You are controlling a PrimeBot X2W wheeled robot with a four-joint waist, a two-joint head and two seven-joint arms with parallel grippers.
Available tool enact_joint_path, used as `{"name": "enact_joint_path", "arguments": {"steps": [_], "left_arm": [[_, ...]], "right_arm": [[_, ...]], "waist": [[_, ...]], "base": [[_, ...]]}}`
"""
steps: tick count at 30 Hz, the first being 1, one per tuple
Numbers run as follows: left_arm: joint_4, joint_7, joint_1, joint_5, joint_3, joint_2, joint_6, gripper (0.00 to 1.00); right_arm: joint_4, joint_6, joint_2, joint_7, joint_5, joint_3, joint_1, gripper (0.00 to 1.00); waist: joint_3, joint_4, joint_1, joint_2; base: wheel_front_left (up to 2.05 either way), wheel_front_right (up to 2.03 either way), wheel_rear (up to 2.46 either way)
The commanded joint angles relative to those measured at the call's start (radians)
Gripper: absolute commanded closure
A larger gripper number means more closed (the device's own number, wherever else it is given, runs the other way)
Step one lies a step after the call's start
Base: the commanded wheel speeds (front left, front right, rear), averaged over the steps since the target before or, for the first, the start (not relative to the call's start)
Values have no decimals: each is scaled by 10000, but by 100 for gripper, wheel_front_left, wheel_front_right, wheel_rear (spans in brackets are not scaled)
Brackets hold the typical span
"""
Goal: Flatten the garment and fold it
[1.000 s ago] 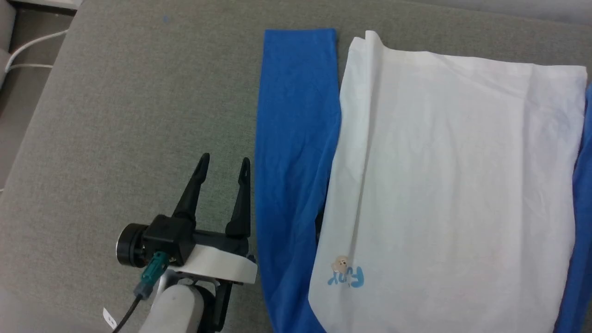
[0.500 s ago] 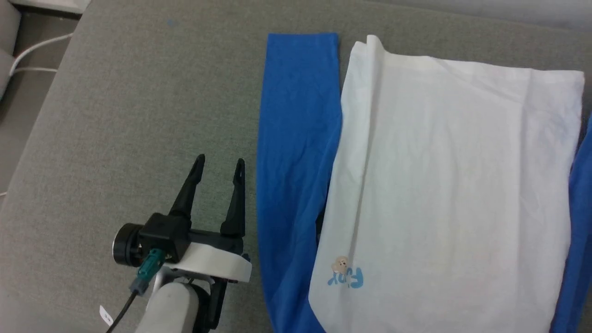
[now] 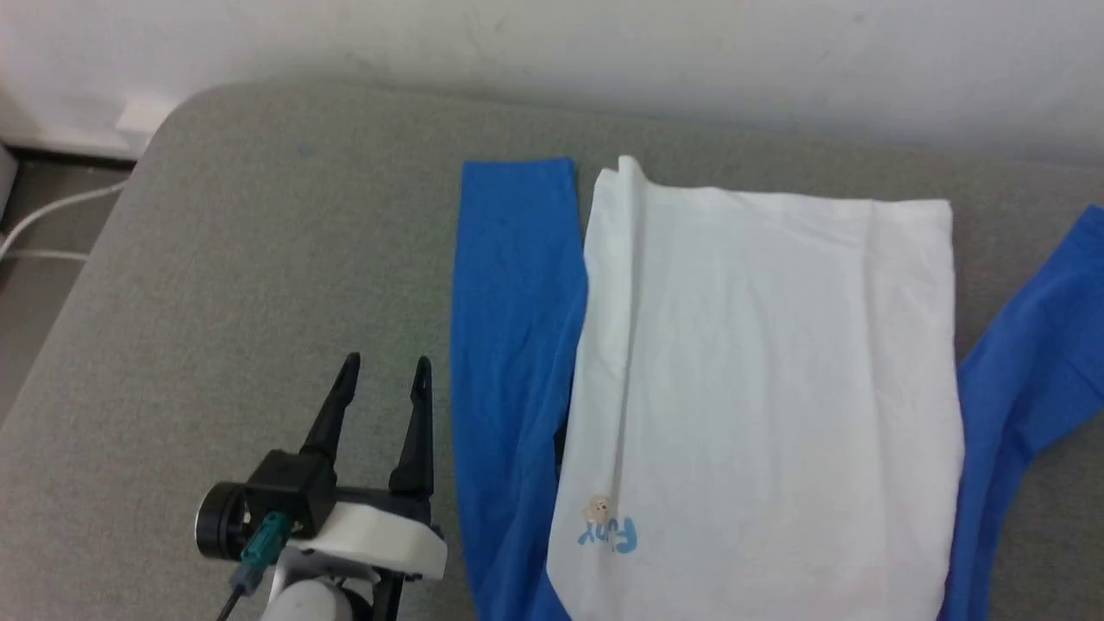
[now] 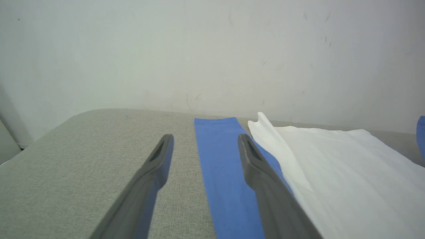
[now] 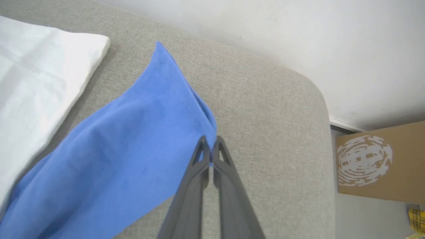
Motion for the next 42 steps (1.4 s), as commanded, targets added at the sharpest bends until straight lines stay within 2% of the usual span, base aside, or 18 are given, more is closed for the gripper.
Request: {"name": "enact_joint_path", "arguments": {"steps": [1, 7, 11, 13, 16, 17, 21, 25, 30, 36, 42], "left_arm": [[21, -47, 259, 35, 110, -29, -68, 0], [-98, -47, 837, -5, 349, 4, -30, 0], [-212, -47, 1187, -37, 474, 23, 8, 0], [-261, -47, 1307, -51, 495, 28, 6, 0], [-311, -47, 1377, -61, 519, 53, -24, 0], [-311, -47, 1377, -61, 519, 53, -24, 0], [-345, -47, 1390, -38, 468, 30, -28, 0], [-341, -47, 1279, -29, 413, -17, -34, 0], [-287, -47, 1095, -18, 276, -124, -67, 0], [-193, -47, 962, 1, 188, -222, -90, 0], [-27, -47, 841, 10, 172, -274, -161, 0]], "right_arm": [[-475, -23, -204, 224, 89, 3, 315, 100], [-3277, -23, -547, 1505, 790, 51, 1126, 100], [-5721, -23, -162, 2795, 1642, -304, 1942, 100], [-6830, -23, 153, 3419, 1840, -460, 2383, 100], [-8188, -23, 1078, 4184, 2159, -706, 2964, 100], [-8188, -23, 1078, 4184, 2159, -706, 2964, 100], [-9099, -23, 2484, 4935, 2211, -701, 3481, 100], [-9076, -23, 3678, 5044, 1661, -416, 3543, 100], [-8000, -23, 4862, 4892, 962, -82, 3478, 100], [-6632, -23, 5487, 4445, 271, 588, 3518, 100], [-5665, -23, 6103, 3726, 209, 908, 3454, 100]], "waist": [[-1039, -571, 1, -1], [-1735, -779, 1, -1], [-2044, -824, 1, -1], [-2125, -777, 1, -1], [-2149, -660, 1, -1], [-2149, -660, 1, -1], [-2089, -389, 1, -1], [-1883, -29, 1, -1], [-1513, 488, 1, -1], [-1210, 875, 1, -1], [-1043, 998, 1, -1]], "base": [[0, 0, 0], [0, 0, 0], [0, 0, 0], [0, 0, 0], [0, 0, 0], [0, 0, 0], [0, 0, 0], [0, 0, 0], [0, 0, 0], [0, 0, 0], [0, 0, 0]]}}
